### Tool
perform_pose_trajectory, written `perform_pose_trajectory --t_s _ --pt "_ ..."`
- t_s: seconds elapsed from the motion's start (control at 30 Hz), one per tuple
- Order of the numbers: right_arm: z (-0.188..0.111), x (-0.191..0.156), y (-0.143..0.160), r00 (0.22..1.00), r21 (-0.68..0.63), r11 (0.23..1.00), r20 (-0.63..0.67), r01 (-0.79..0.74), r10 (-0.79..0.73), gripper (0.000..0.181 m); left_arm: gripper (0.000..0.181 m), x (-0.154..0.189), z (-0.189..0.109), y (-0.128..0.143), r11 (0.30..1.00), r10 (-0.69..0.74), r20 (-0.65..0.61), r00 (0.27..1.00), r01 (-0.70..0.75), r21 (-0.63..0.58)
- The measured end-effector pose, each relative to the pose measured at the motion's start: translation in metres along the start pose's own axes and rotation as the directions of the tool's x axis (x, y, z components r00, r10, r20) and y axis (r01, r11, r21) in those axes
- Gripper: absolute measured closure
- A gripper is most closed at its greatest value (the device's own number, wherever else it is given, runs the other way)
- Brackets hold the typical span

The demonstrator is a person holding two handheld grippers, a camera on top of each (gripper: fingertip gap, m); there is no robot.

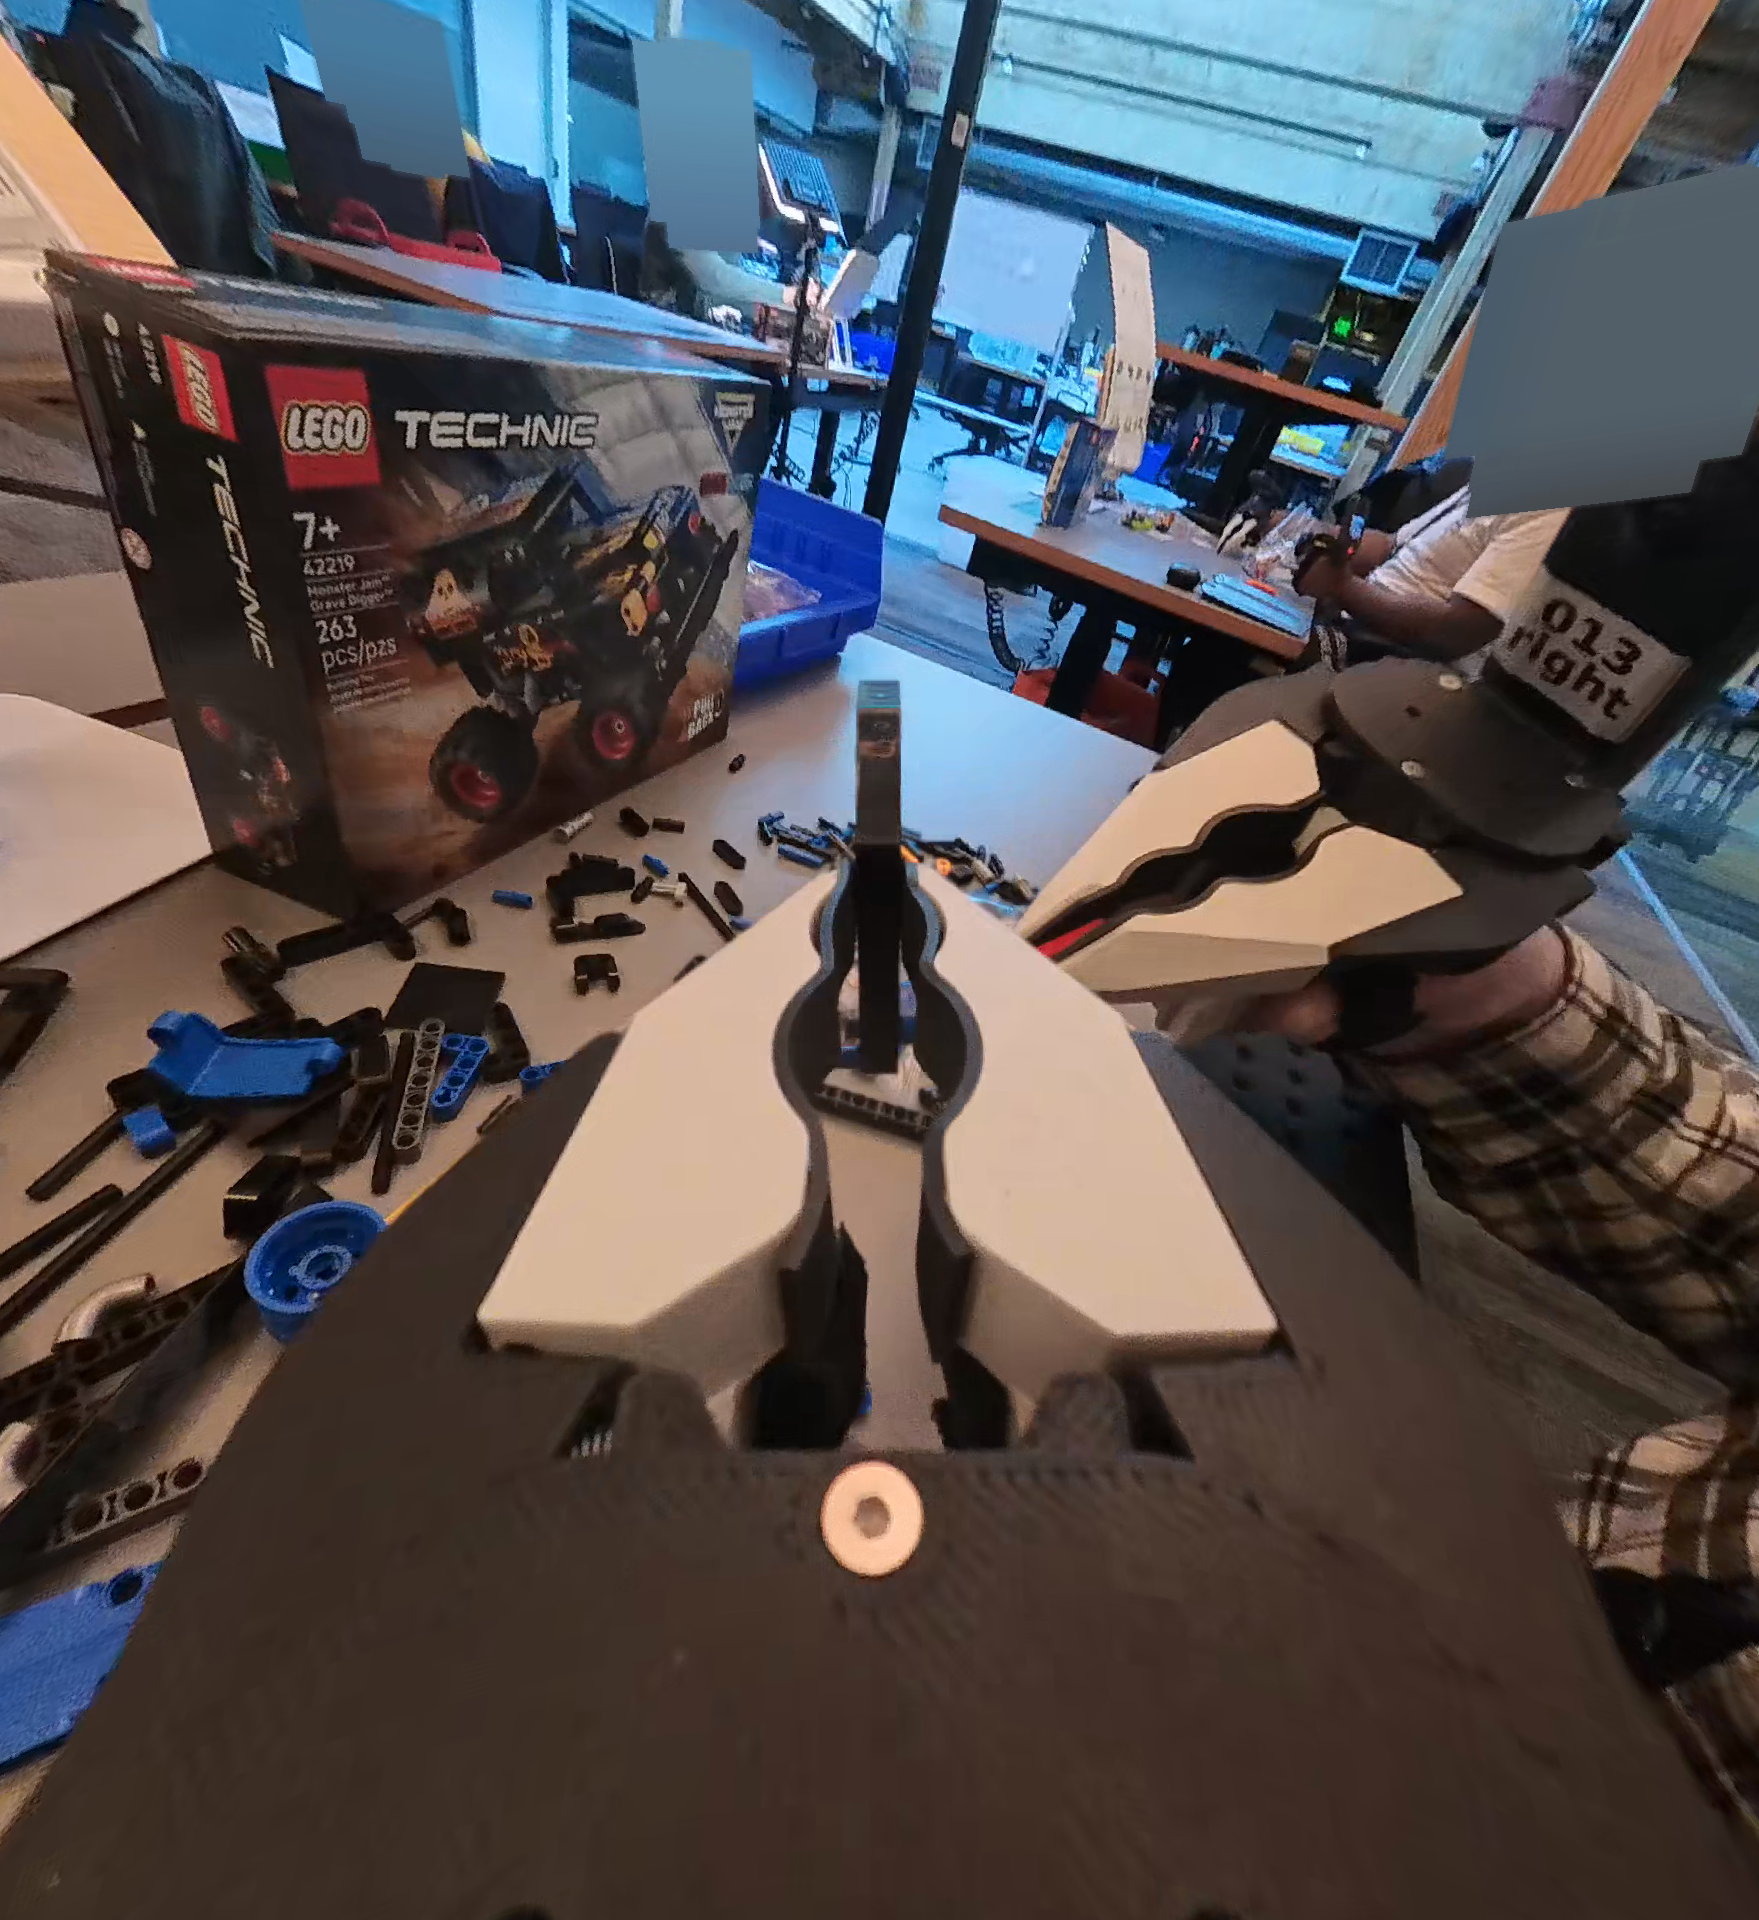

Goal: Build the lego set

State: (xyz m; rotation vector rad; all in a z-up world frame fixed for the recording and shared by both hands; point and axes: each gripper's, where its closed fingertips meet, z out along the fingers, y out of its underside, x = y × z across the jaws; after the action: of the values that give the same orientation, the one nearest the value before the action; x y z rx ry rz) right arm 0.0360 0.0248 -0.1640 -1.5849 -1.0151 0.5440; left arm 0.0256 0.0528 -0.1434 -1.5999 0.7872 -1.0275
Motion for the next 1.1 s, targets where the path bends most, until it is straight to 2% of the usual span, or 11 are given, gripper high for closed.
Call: perform_pose_trajectory --t_s 0.23,0.57,0.9,1.1 --pt "-0.001 0.007 -0.006 0.999 -0.004 1.000 -0.053 0.008 -0.008 0.179 0.176 -0.003 0.000 -0.005 0.998 -0.027 -0.002 1.000 0.027 0.057" --pt "0.003 0.010 -0.012 0.993 0.014 0.999 -0.108 0.045 -0.043 0.180 0.176 -0.006 0.000 -0.009 0.997 -0.028 0.021 0.999 0.026 0.078" --pt "0.006 0.008 -0.019 0.944 -0.049 0.969 -0.219 0.243 -0.248 0.180 0.176 -0.007 0.002 -0.013 0.994 -0.012 0.055 0.998 0.007 0.106" --pt "0.008 0.006 -0.021 0.855 -0.106 0.903 -0.291 0.416 -0.429 0.181 0.176 -0.008 0.001 -0.015 0.990 -0.046 0.066 0.997 0.037 0.134"
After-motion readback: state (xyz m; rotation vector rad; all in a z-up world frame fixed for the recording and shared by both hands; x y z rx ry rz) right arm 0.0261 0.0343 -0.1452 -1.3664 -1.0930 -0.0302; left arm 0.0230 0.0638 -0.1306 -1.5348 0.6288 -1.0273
